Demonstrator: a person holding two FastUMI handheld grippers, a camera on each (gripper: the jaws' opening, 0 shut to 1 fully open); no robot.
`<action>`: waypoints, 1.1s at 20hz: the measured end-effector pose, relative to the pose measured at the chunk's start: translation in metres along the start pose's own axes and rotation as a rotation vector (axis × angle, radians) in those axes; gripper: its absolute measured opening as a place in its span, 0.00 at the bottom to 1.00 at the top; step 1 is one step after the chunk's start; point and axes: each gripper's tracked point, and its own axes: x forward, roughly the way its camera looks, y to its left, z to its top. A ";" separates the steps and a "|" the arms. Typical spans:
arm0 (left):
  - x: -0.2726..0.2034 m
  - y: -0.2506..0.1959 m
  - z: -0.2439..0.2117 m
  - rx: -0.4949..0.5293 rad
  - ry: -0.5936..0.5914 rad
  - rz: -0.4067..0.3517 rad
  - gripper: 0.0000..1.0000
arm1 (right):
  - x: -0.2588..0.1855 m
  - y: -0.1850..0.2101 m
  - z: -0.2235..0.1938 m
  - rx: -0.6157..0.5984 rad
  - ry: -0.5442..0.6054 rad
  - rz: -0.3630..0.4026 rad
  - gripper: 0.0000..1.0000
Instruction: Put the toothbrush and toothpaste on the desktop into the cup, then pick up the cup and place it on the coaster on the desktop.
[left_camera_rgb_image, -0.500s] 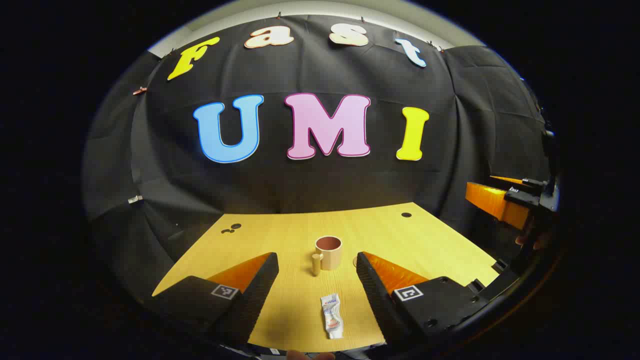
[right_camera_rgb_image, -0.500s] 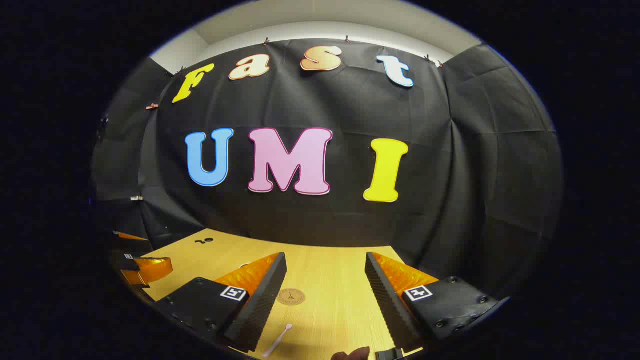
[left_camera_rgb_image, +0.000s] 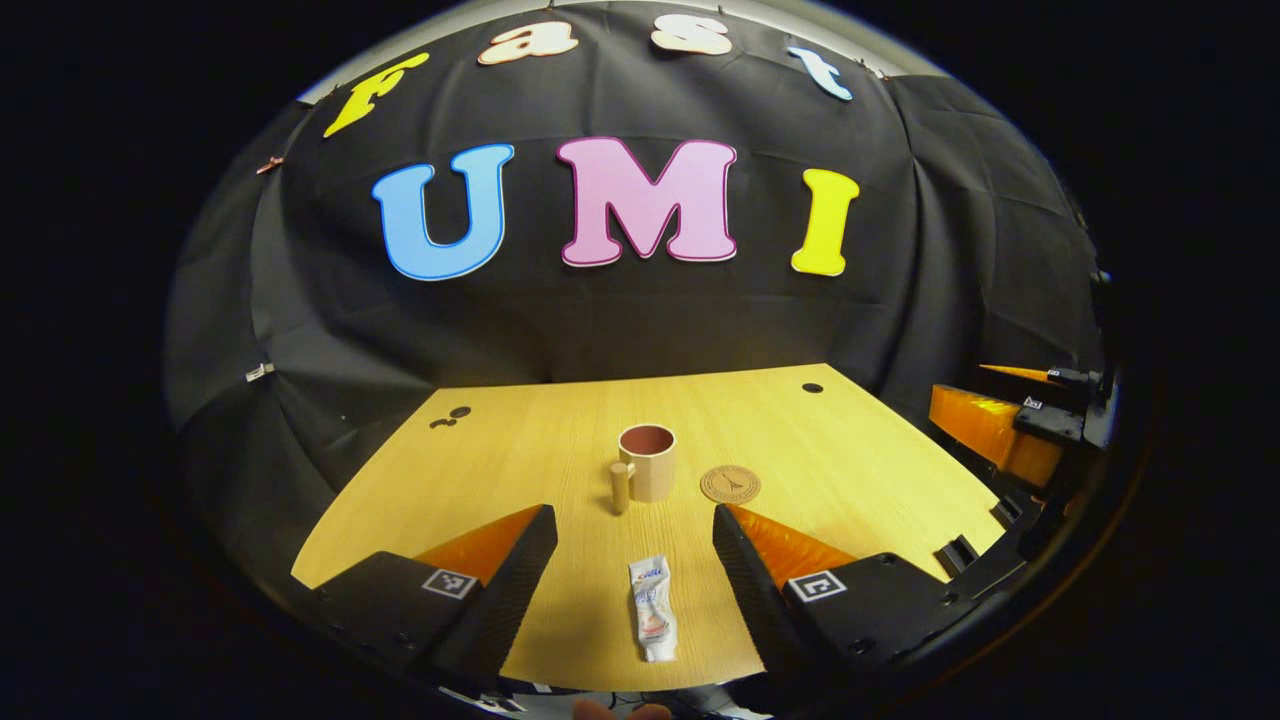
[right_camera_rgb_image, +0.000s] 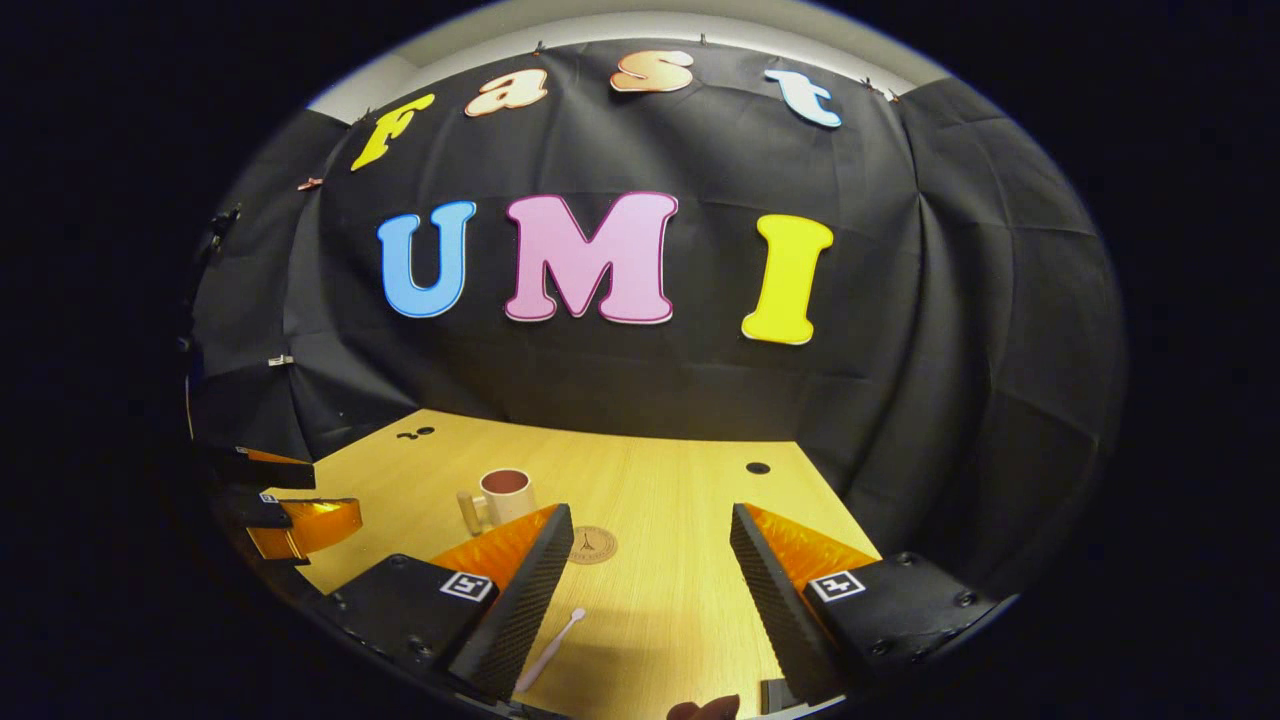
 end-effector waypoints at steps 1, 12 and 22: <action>0.003 -0.001 -0.004 -0.003 0.012 0.000 0.97 | 0.001 0.002 -0.006 0.000 0.016 0.006 0.97; 0.040 -0.012 -0.087 -0.018 0.241 -0.017 0.97 | 0.006 0.006 -0.059 -0.011 0.169 0.051 0.97; 0.088 -0.009 -0.155 -0.072 0.466 -0.043 0.96 | 0.002 -0.004 -0.069 -0.006 0.227 0.036 0.98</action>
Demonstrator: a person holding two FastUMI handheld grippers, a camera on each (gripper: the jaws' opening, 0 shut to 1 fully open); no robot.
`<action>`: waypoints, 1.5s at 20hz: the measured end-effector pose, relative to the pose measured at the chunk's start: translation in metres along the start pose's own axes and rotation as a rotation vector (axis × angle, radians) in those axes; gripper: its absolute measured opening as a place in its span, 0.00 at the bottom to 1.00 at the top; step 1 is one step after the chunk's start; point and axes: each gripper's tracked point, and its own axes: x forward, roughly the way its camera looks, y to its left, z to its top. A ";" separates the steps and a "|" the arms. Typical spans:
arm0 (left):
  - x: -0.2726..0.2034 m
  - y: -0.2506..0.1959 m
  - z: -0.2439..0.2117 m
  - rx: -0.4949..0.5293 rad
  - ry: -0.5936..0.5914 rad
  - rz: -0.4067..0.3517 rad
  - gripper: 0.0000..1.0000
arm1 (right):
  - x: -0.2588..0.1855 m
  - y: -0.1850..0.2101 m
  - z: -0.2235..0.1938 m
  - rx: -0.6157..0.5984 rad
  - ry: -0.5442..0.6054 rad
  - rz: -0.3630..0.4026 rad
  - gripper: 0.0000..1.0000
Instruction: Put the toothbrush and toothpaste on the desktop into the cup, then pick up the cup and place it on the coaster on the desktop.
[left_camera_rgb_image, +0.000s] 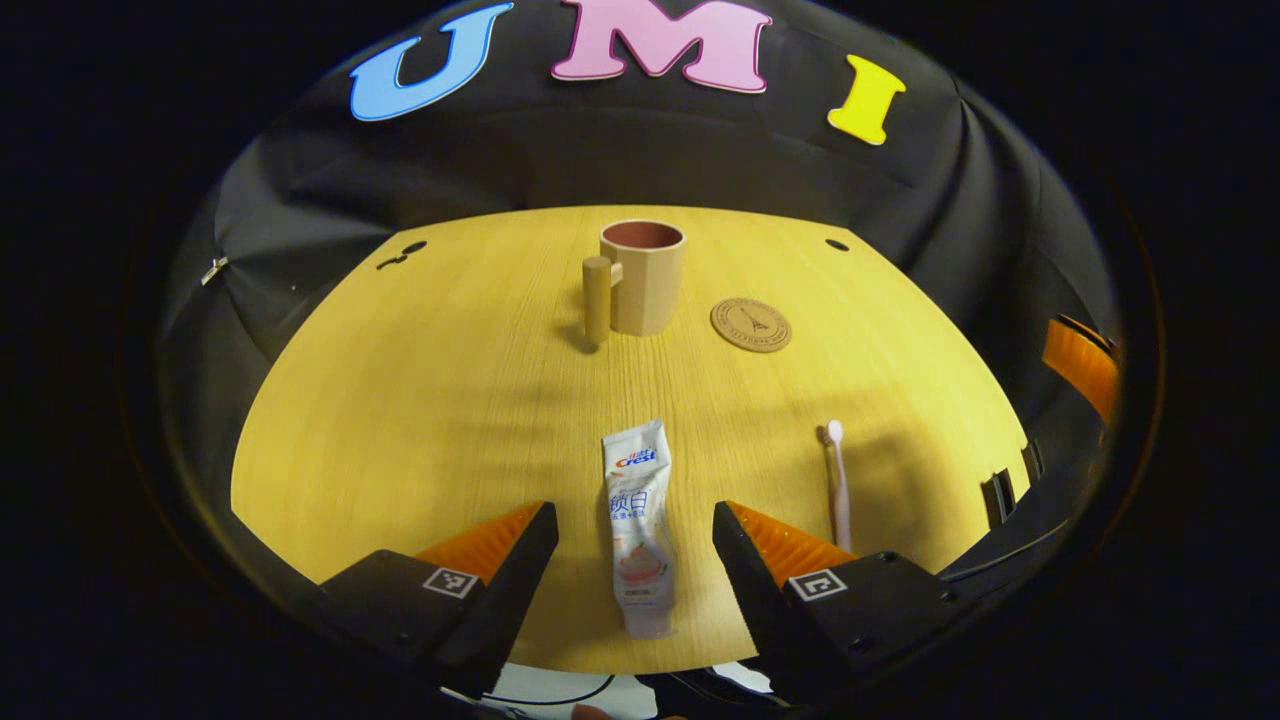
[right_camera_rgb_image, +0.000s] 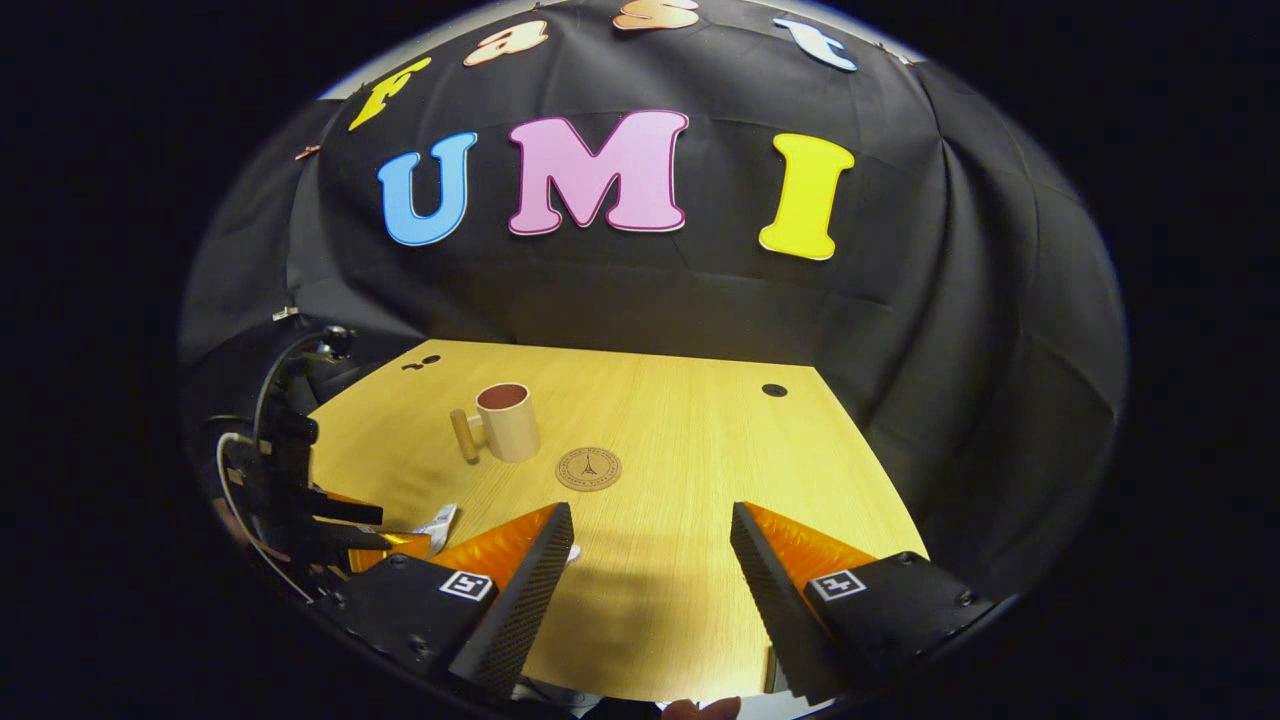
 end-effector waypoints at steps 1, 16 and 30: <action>0.006 0.001 -0.002 -0.001 0.022 -0.001 0.96 | -0.001 -0.001 -0.002 0.006 0.006 -0.003 0.98; 0.038 0.008 -0.023 0.033 0.282 0.027 0.53 | -0.013 -0.002 -0.012 0.040 0.072 -0.065 0.98; 0.028 0.003 -0.028 0.010 0.342 -0.127 0.19 | 0.017 0.065 -0.108 0.235 0.485 -0.030 0.98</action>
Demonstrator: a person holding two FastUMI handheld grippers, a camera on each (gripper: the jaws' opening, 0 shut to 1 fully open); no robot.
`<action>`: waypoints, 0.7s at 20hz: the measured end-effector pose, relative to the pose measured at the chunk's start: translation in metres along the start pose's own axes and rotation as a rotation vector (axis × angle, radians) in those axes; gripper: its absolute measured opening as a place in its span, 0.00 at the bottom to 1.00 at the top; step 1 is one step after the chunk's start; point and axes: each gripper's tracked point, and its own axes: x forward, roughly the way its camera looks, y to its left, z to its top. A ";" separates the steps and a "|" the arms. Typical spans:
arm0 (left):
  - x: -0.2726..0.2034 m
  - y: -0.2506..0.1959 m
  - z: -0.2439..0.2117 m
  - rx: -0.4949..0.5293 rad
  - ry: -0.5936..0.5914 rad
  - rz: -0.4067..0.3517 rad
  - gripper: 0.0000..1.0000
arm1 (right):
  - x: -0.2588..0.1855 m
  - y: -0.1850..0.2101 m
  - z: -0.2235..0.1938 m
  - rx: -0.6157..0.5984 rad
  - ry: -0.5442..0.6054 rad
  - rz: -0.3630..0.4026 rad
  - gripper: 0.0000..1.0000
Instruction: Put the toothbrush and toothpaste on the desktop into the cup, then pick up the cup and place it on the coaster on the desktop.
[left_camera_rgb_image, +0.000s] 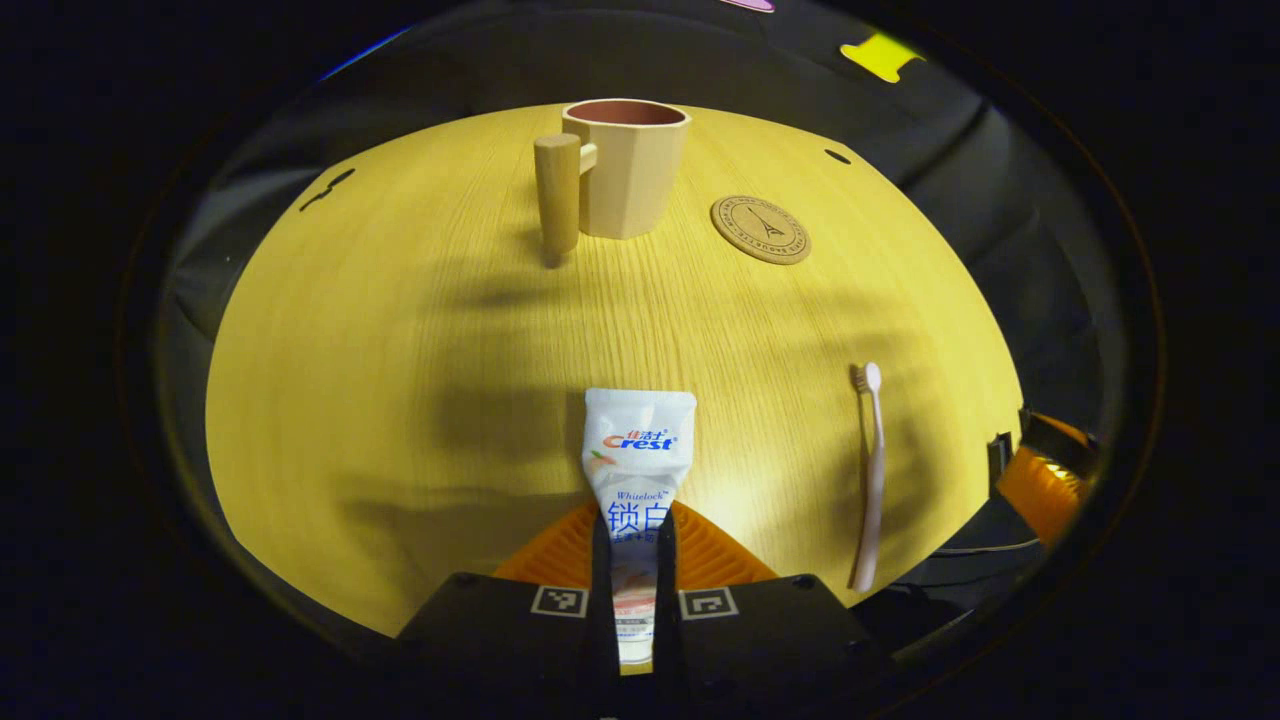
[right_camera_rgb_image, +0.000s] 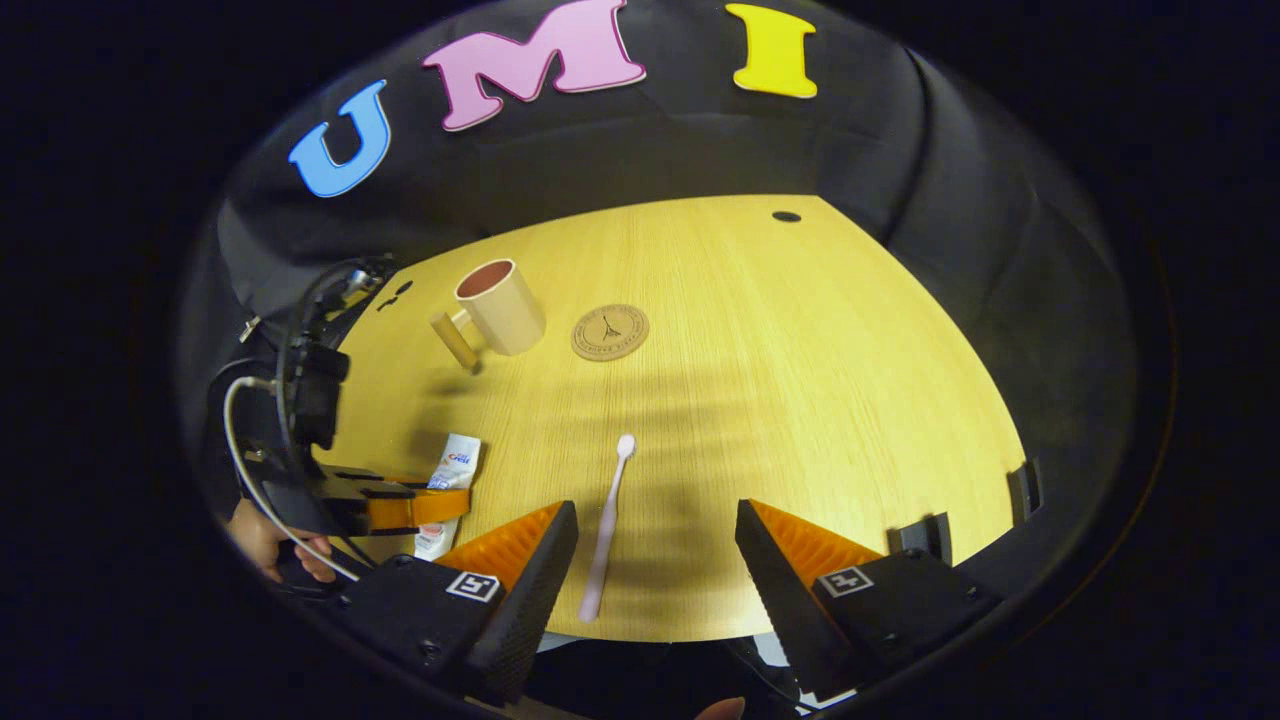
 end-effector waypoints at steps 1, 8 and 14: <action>-0.005 0.003 -0.002 -0.007 -0.005 -0.004 0.19 | 0.005 -0.002 -0.007 -0.009 0.021 -0.016 0.98; -0.053 0.018 -0.014 0.003 -0.081 -0.026 0.18 | 0.034 0.015 -0.029 -0.060 0.095 -0.044 0.96; -0.088 0.039 -0.038 -0.106 -0.101 -0.031 0.19 | 0.059 0.030 -0.032 -0.083 0.145 -0.053 0.89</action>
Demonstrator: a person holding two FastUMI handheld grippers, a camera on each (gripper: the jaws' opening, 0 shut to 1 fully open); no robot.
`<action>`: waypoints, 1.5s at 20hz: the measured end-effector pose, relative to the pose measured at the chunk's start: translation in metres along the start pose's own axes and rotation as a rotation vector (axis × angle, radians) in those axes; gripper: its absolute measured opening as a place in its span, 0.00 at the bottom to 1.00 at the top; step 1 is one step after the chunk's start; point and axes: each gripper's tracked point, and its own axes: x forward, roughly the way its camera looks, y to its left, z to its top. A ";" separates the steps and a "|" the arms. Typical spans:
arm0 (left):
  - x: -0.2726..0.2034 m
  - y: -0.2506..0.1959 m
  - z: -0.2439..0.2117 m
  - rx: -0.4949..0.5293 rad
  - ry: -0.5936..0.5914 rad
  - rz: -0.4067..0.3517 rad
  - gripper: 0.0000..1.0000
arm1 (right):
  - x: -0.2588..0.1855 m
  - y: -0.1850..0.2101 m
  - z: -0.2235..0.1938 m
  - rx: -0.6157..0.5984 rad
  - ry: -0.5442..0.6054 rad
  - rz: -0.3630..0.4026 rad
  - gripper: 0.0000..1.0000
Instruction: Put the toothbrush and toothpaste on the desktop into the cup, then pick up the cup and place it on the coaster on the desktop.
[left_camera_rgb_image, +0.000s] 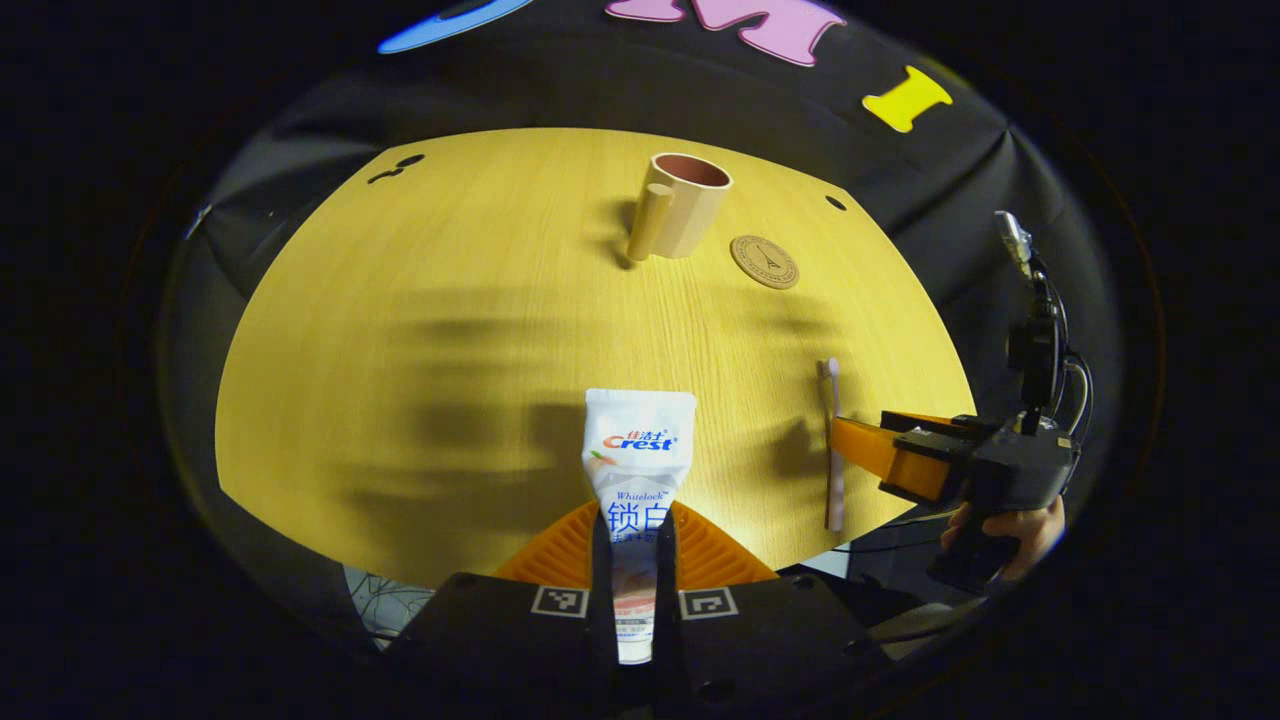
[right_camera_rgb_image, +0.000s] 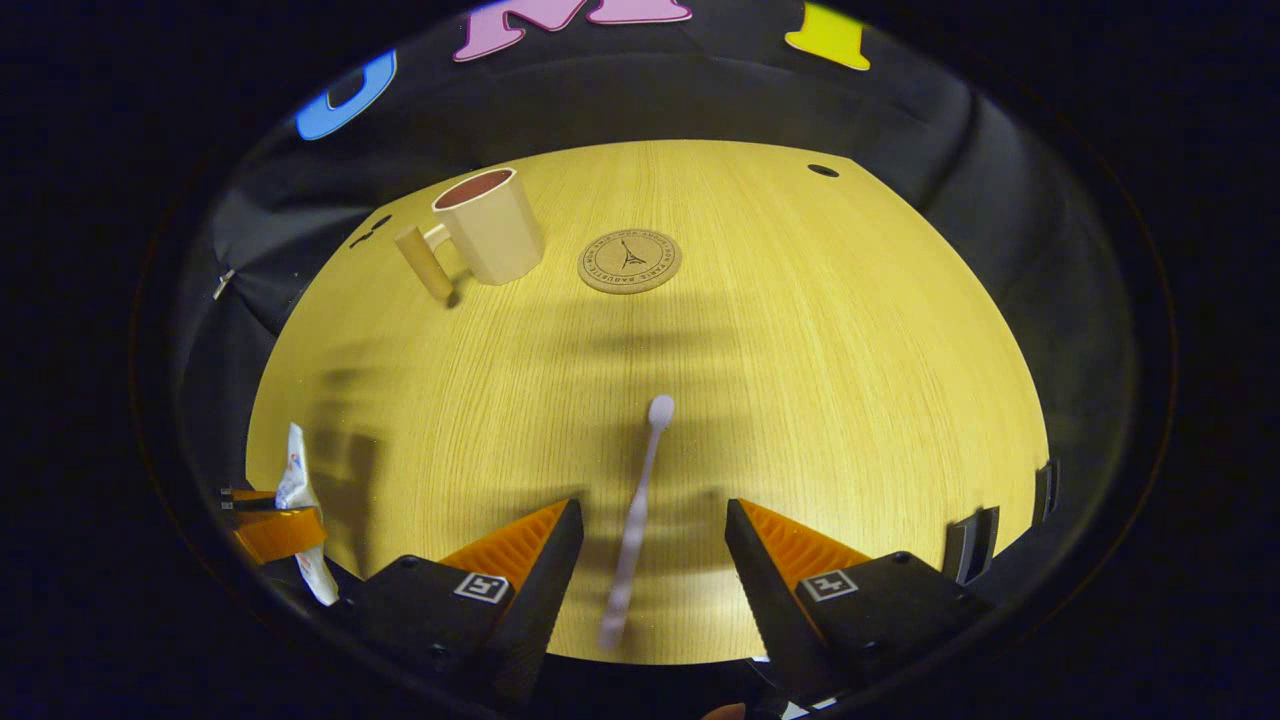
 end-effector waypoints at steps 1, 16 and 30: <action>-0.005 0.003 -0.002 -0.013 -0.005 0.003 0.18 | 0.003 0.001 -0.001 -0.006 0.011 -0.005 0.87; -0.020 0.020 -0.021 -0.078 -0.040 0.036 0.18 | 0.017 0.015 -0.010 -0.019 0.105 -0.072 0.15; -0.045 0.000 0.012 -0.123 -0.208 0.039 0.19 | -0.022 0.010 0.043 0.157 -0.178 0.199 0.06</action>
